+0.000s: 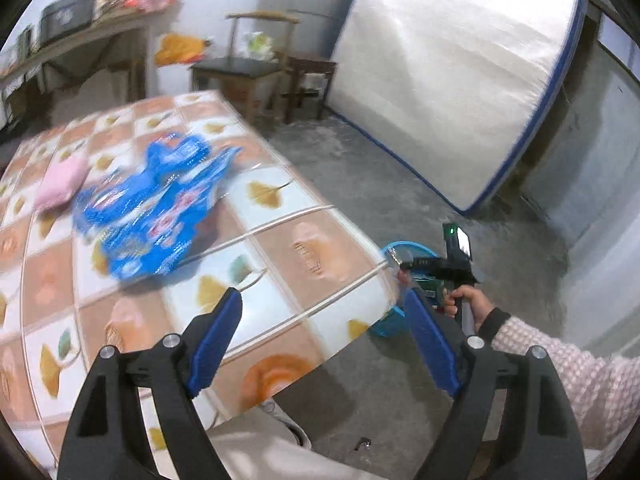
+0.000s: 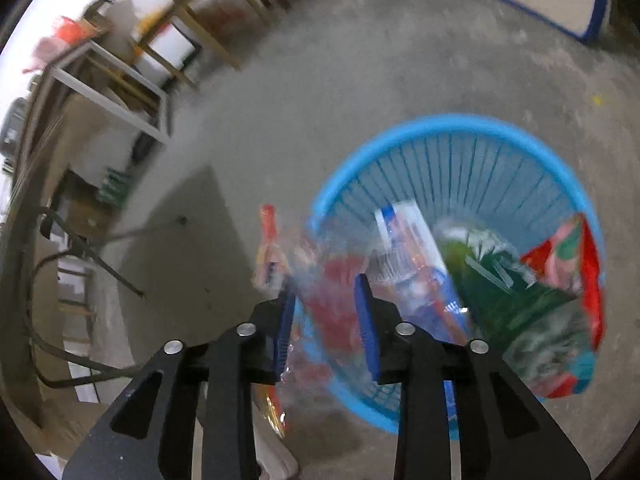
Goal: Collect trash
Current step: 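Carry the toothpaste box and clear wrapper to the wastebasket and release them, then bring both open tools back to the table and grasp the blue wrapper with the right tool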
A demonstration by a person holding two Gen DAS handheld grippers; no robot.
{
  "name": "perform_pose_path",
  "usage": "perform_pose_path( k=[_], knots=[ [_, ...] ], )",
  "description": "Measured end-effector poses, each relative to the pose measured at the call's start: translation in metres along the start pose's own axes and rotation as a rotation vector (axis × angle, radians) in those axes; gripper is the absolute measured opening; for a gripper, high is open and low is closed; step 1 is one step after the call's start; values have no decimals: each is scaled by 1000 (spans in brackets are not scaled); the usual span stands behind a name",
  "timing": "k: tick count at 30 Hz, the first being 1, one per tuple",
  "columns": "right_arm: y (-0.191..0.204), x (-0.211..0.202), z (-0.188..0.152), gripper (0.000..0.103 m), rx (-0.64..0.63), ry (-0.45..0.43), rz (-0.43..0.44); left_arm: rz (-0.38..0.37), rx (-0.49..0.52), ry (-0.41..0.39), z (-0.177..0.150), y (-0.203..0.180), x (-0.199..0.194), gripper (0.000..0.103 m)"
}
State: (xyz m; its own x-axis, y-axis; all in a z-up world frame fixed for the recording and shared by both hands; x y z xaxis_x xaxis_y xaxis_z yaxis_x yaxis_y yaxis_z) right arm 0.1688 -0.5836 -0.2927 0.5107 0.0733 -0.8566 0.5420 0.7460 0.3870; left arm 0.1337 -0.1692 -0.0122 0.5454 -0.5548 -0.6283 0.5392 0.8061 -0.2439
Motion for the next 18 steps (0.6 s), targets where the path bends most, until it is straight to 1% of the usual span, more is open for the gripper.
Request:
perform_pose_path(
  k=[1, 4, 5, 6, 9, 12, 13, 15, 18],
  knots=[
    [0, 1, -2, 32, -2, 0, -12, 5, -19, 2, -1, 8, -2, 81],
    [7, -7, -4, 32, -19, -24, -12, 15, -51, -3, -3, 19, -6, 81],
    [9, -10, -4, 26, -33, -27, -20, 14, -56, -5, -3, 21, -6, 81],
    [12, -11, -5, 15, -45, -26, -28, 10, -59, -8, -3, 22, -6, 81],
    [17, -16, 0, 7, -46, -32, -36, 1, -55, -14, -2, 20, -2, 81],
    [23, -31, 11, 4, -4, -82, 52, -3, -55, -19, -3, 19, -3, 81],
    [26, -39, 14, 4, 21, -102, 97, -2, -57, -20, -3, 20, -4, 81],
    [25, -42, 20, 4, 45, -113, 132, 2, -64, -19, -4, 23, -4, 81],
    [15, -28, 14, 4, 85, -80, 145, 3, -78, -16, -6, 26, -5, 81]
  ],
)
Point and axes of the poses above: each gripper's, at about its wrist camera, not at the fingertips, and x roughly the way its jaws point, y to its left, z to its top, the point moved 7 cm from there along x, roughly the way its jaws point, and after that the axes turned 8 degrees about -y, right-handed, at the moved point
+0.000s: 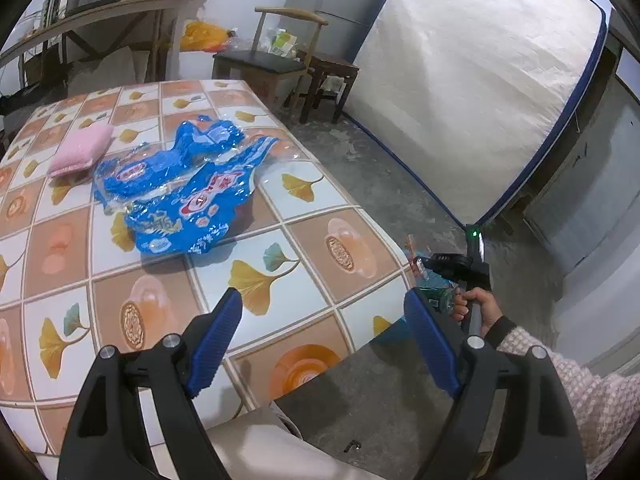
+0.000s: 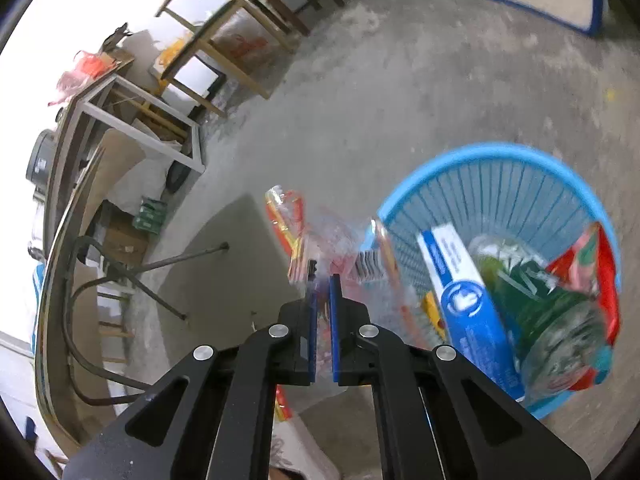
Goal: Collect trash
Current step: 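Bring both open tools back to the table and grasp the blue wrapper with the right tool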
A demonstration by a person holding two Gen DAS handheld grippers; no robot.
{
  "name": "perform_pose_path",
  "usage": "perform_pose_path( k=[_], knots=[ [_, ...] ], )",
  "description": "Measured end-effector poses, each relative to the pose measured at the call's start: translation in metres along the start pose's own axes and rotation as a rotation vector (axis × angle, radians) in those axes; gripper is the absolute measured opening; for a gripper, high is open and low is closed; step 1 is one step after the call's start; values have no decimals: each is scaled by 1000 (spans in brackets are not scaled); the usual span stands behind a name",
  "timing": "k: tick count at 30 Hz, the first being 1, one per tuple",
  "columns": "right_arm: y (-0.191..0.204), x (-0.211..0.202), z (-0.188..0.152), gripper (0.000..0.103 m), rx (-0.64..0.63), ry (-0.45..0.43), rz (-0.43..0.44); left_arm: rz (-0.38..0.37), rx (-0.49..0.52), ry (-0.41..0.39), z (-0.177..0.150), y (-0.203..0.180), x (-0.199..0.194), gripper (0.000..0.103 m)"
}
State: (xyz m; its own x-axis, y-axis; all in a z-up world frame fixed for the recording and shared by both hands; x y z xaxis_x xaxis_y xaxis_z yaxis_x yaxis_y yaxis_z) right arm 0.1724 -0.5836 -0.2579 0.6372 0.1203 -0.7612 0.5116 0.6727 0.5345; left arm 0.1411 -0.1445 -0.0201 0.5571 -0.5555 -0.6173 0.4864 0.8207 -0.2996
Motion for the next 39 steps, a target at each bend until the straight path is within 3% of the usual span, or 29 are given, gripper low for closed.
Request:
perform_pose_path(
  k=[5, 10, 13, 16, 20, 21, 25, 30, 34, 39],
  knots=[
    [-31, 22, -21, 3, 39, 63, -97, 7, -18, 4, 0, 4, 0, 81],
    [-35, 17, -25, 3, 41, 67, -115, 16, -18, 3, -2, 7, 1, 81],
    [-35, 27, -28, 5, -79, 106, -260, 11, -25, 13, -3, 7, 4, 81],
    [-31, 34, -35, 15, -187, 160, -347, 2, -27, 12, -3, 7, 4, 81],
    [-14, 21, -36, 49, -264, 123, -365, 1, -32, 0, -2, 9, 1, 81],
    [-10, 14, -34, 51, -266, 102, -365, 3, -35, -3, -1, 10, 1, 81],
    [-3, -14, -29, 51, -230, 41, -349, 9, -58, -16, 0, 19, -4, 81],
    [33, -58, -17, 56, -195, -66, -256, 52, -75, -45, 1, 40, -12, 83],
    [104, -101, -6, 68, -240, -155, -94, 99, -114, -52, 1, 62, -17, 84],
    [205, -119, 0, 79, -333, -156, 79, 171, -153, -94, 0, 90, -34, 90]
  ],
)
Point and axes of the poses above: each gripper's, at about its wrist camera, not at the fingertips, and x roughly the way its jaws point, y to its left, z to its top, the point moved 7 cm from there along x, roughly the way its jaws point, and after that the axes turned 8 degrees about -y, right-handed, at the moved point
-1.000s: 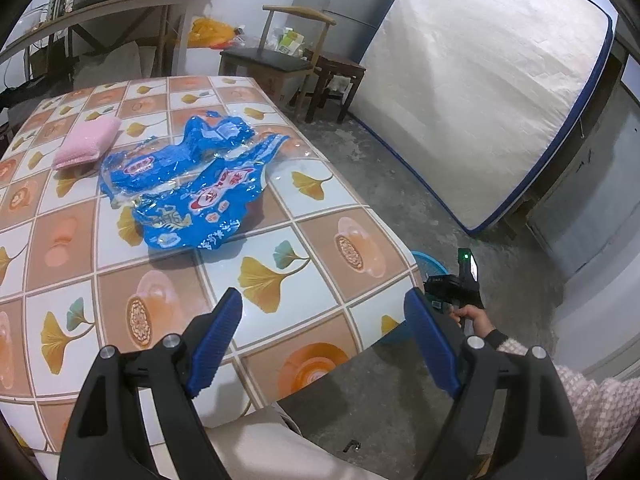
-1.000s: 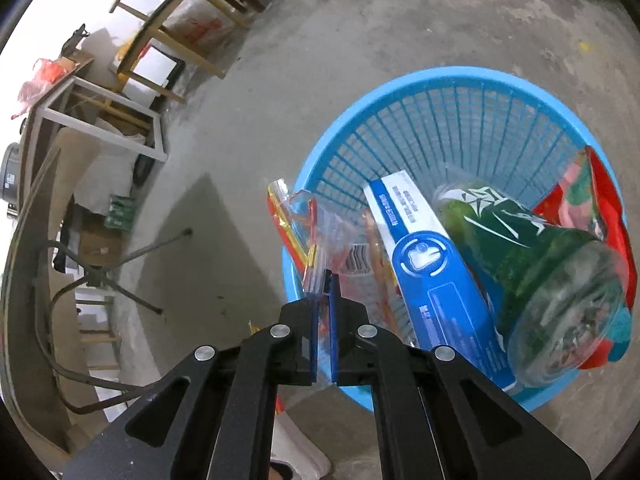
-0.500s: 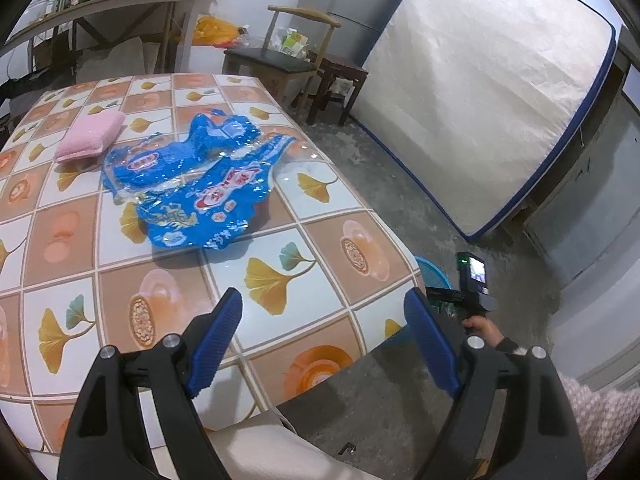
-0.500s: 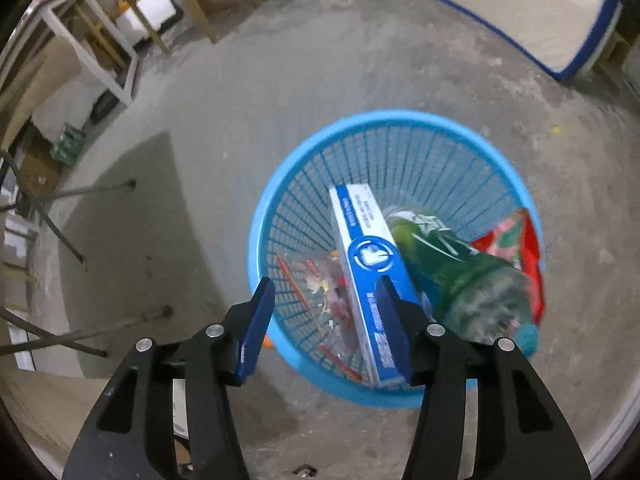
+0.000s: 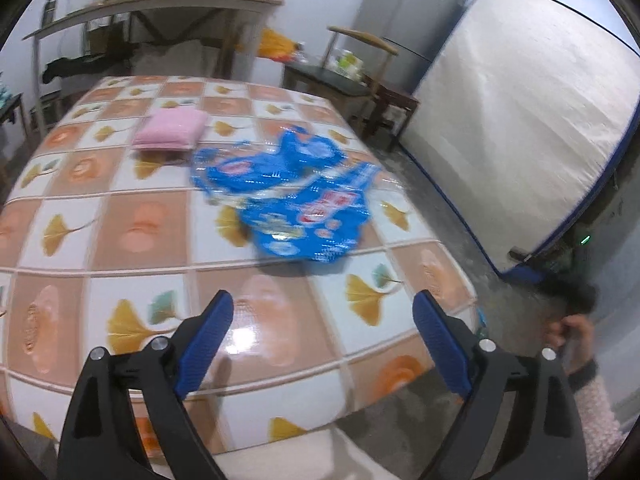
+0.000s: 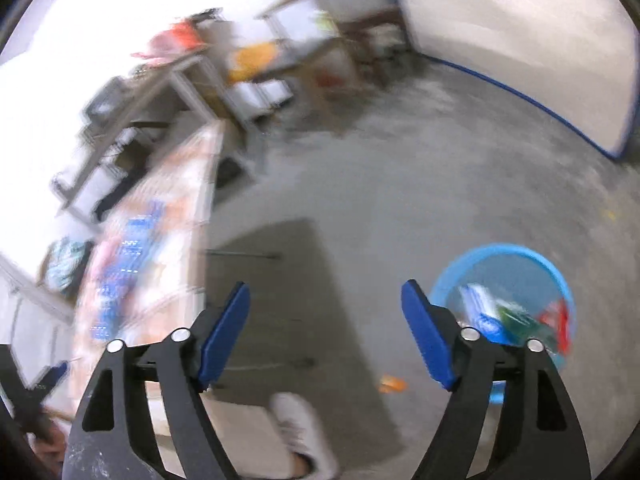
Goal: Collect trash
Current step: 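Bring both open tools back to the table and grasp the blue wrapper with the right tool, then lift the blue wrapper with the right tool while the left tool grasps the other blue wrapper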
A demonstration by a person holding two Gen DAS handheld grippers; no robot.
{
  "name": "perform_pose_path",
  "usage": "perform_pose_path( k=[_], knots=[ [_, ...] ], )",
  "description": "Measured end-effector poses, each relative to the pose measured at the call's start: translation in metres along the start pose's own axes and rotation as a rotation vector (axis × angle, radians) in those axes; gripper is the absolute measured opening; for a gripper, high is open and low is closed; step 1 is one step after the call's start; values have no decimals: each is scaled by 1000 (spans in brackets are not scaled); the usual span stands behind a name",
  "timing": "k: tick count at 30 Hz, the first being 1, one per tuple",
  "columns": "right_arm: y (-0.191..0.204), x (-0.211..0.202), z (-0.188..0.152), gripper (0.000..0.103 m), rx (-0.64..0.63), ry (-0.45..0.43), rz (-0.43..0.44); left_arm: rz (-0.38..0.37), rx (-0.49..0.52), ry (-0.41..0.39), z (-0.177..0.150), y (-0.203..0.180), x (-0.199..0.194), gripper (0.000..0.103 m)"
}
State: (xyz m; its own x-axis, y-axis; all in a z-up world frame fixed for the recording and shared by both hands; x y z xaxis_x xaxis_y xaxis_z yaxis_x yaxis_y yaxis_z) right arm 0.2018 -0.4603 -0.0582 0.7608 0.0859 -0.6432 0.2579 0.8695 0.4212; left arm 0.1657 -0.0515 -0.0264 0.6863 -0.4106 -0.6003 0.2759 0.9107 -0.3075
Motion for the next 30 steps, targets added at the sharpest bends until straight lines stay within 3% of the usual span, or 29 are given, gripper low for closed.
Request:
perform_pose_path(
  k=[5, 8, 13, 19, 21, 25, 28, 30],
  knots=[
    [131, 21, 9, 90, -163, 49, 224, 79, -22, -36, 1, 34, -13, 93],
    [194, 46, -2, 90, -293, 91, 270, 107, -31, -58, 3, 48, -16, 94],
    [271, 115, -9, 90, -451, 168, 224, 92, -38, -91, 13, 59, -4, 94],
    [285, 197, -21, 83, -576, 277, 43, 56, -89, -67, 10, 69, 8, 94],
    [278, 211, -28, 71, -605, 309, -11, 48, -88, -59, 5, 71, 8, 94],
    [273, 218, -39, 62, -609, 336, -51, 9, -84, -34, -8, 70, 9, 94],
    [273, 210, -46, 40, -614, 337, -51, -33, -72, -25, -16, 63, 8, 94],
    [273, 202, -51, 20, -614, 337, -54, -61, -58, -23, -20, 57, 6, 92]
  ],
)
Point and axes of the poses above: each gripper's, at about its wrist camera, not at the fingertips, and x roughly the way its jaws point, y to its left, z to its top, the point moved 7 cm from there along x, roughly the way its jaws point, and after that the axes turned 8 degrees about -y, right-handed, at the moved point
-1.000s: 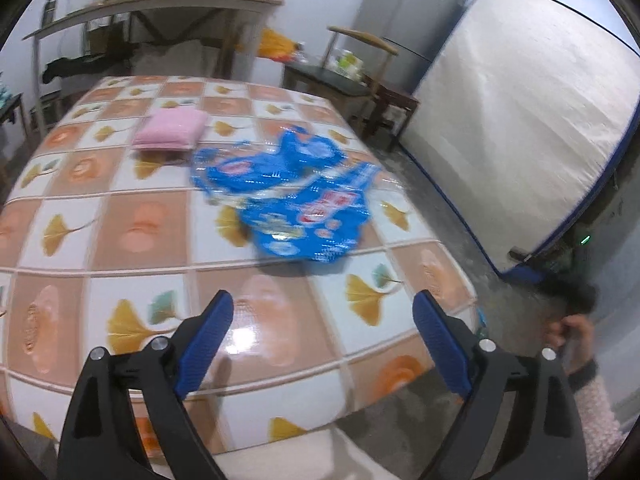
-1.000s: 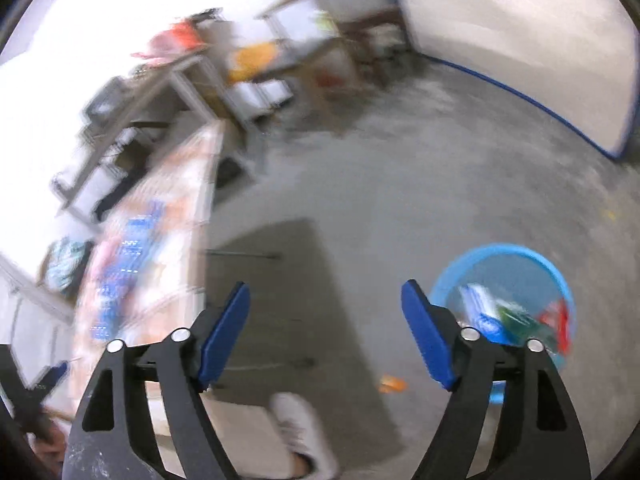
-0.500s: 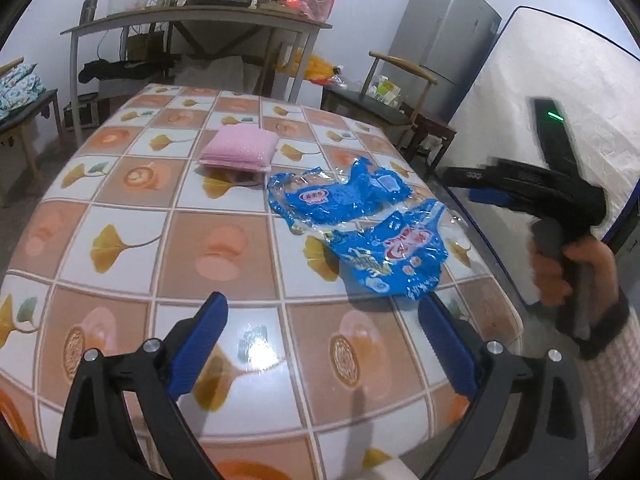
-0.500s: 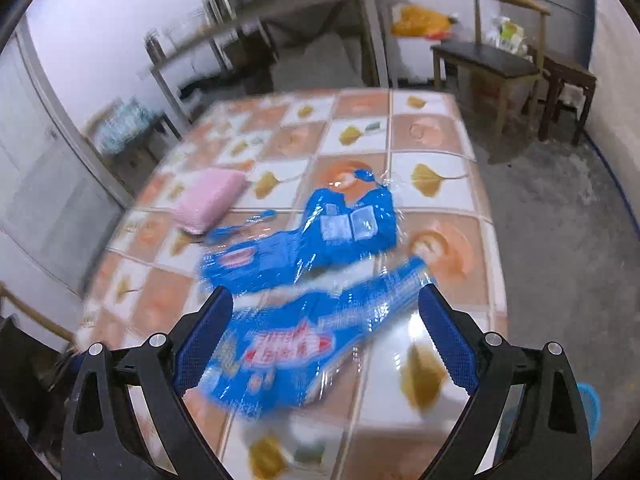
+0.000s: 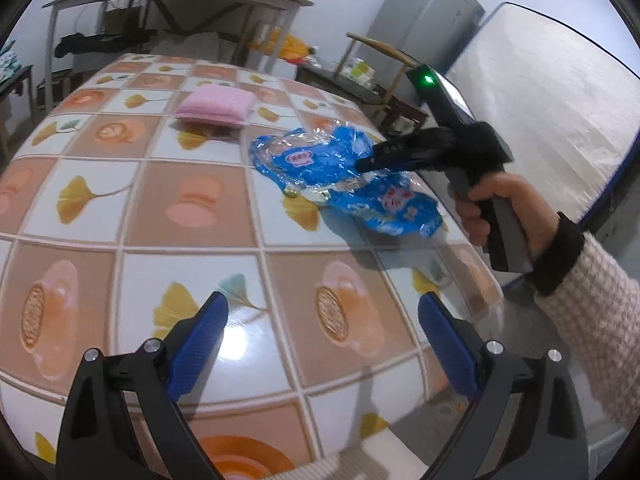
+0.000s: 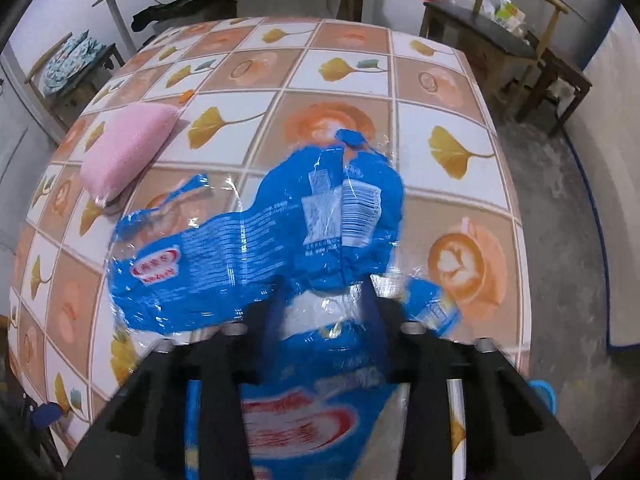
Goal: Collect trash
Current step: 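Lift the blue wrapper with the right tool while the left tool grasps the other blue wrapper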
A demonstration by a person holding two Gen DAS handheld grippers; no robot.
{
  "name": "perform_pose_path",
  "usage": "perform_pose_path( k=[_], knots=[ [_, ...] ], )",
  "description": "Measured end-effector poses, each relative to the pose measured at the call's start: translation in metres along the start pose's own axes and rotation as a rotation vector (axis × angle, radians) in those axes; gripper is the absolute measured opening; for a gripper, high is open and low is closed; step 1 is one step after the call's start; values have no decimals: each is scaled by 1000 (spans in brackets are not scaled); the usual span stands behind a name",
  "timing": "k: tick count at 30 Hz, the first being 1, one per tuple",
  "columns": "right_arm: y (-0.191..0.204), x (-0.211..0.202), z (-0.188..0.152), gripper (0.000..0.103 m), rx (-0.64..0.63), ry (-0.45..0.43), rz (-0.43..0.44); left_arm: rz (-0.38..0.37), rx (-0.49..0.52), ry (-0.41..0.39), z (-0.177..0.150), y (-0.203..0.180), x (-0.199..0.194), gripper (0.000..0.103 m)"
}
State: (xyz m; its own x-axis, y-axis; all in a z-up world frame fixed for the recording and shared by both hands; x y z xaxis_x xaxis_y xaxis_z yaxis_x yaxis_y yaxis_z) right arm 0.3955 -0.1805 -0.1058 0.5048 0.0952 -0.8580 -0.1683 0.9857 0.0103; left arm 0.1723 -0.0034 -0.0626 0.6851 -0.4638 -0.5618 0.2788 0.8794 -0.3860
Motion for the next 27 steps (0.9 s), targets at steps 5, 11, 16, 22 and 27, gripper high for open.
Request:
perform_pose_path(
  k=[5, 11, 16, 22, 27],
  knots=[
    [6, -14, -17, 3, 43, 0, 39, -57, 8, -4, -5, -9, -2, 73],
    [26, -34, -37, 1, 134, -8, 165, -84, -14, -23, -4, -9, -7, 52],
    [43, -51, -51, 1, 180, -29, 241, -142, -27, -57, 0, -16, -19, 35],
    [76, -66, -68, 1, 217, 0, 399, -152, 41, -91, -2, -24, -27, 34],
    [98, -78, -79, 1, 184, 28, 470, -131, 43, -86, -4, -17, -25, 34]
  ],
)
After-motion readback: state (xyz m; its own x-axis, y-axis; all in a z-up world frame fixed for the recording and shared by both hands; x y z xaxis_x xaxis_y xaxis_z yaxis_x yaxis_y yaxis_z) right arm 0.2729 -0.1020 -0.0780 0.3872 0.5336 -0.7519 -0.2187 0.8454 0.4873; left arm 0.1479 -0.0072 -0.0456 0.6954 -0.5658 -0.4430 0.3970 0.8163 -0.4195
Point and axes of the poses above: each gripper's, at about its wrist camera, not at the fingertips, and x roughly the way its jaws point, y to its left, z to its top, the point moved 7 cm from there along x, roughly the way its jaws point, and after that the axes turned 8 degrees about -y, right-handed, at the moved point
